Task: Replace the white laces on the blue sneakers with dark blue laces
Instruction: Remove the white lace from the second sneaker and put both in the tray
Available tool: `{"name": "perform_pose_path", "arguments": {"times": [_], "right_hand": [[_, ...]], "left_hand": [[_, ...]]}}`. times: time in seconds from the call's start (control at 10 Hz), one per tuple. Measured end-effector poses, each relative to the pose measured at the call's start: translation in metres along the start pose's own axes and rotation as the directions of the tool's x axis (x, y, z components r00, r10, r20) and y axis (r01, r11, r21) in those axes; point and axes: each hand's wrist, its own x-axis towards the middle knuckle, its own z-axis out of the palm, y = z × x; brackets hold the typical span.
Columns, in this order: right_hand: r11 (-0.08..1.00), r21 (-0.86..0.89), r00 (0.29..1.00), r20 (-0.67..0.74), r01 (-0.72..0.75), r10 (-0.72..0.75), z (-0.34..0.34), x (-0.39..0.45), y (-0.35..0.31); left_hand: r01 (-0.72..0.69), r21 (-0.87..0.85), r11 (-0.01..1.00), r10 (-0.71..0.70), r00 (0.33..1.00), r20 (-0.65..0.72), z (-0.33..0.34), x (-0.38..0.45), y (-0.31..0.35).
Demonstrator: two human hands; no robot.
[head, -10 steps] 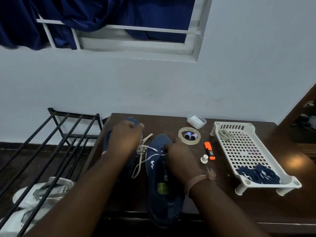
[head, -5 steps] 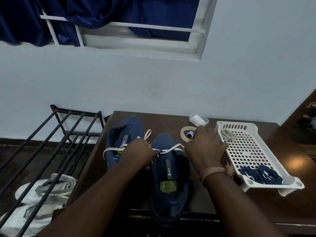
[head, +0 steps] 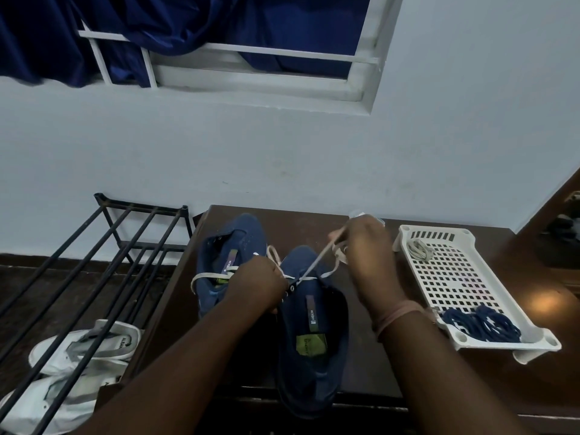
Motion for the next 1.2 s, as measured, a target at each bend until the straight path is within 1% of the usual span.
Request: {"name": "perform_pose_path", "arguments": {"times": [0.1, 0.2, 0.3, 0.4, 0.5, 0.6, 0.7, 0.8, 0.9, 1.0, 1.1, 1.2], "right_hand": [[0.958, 0.287, 0.994, -0.104, 0.014, 0.017, -0.017, 0.007, -0.01], [0.957, -0.19, 0.974, -0.021, 0.219, -0.227, -0.017, -0.001, 0.002], [0.718, -0.557, 0.891, 0.407, 0.418, -0.204, 0.002, -0.01, 0.028], [0.308, -0.787, 0.843, 0.523, 0.534, -0.125, 0.02, -0.018, 0.047], [0.268, -0.796, 0.84, 0.508, 0.543, -0.192, 0.024, -0.015, 0.041], [0.903, -0.323, 0.947, 0.238, 0.285, -0.214, 0.012, -0.01, 0.013], [0.833, 0.537, 0.988, 0.142, -0.132, 0.064, -0.004, -0.002, -0.013], [0.772, 0.631, 0.994, -0.009, -0.076, 0.106, -0.023, 0.011, -0.017], [0.993, 0.115, 1.0, -0.006, -0.009, 0.009, -0.027, 0.013, -0.003], [0.871, -0.492, 0.965, 0.233, 0.013, 0.118, -0.012, 0.008, 0.028], [0.732, -0.679, 0.936, 0.29, 0.054, 0.2, 0.005, 0.005, 0.051], [0.607, -0.753, 0.908, 0.402, 0.255, 0.118, 0.005, 0.0, 0.044]], "left_hand": [[0.0, 0.008, 1.0, 0.0, 1.0, 0.005, 0.001, 0.0, -0.001], [-0.005, 0.018, 1.0, 0.005, 1.0, 0.002, 0.002, 0.001, 0.0], [-0.017, 0.044, 0.999, 0.017, 1.0, -0.005, 0.004, 0.002, 0.001], [-0.03, 0.053, 0.998, 0.031, 0.999, -0.013, 0.004, 0.001, -0.001], [-0.032, 0.057, 0.998, 0.033, 0.999, -0.018, 0.004, 0.003, -0.003], [-0.032, 0.061, 0.998, 0.033, 0.999, -0.014, 0.003, 0.004, -0.003], [-0.029, 0.052, 0.998, 0.029, 1.0, -0.005, 0.003, 0.002, -0.002], [-0.03, 0.056, 0.998, 0.029, 1.0, 0.009, 0.002, 0.0, 0.001], [-0.049, 0.099, 0.994, 0.045, 0.998, 0.037, 0.006, -0.003, 0.004], [-0.113, 0.166, 0.98, 0.11, 0.994, 0.024, 0.016, -0.008, 0.006], [-0.168, 0.247, 0.954, 0.166, 0.986, 0.028, 0.026, -0.01, 0.004], [-0.176, 0.264, 0.948, 0.175, 0.984, 0.029, 0.029, -0.01, 0.002]]}}
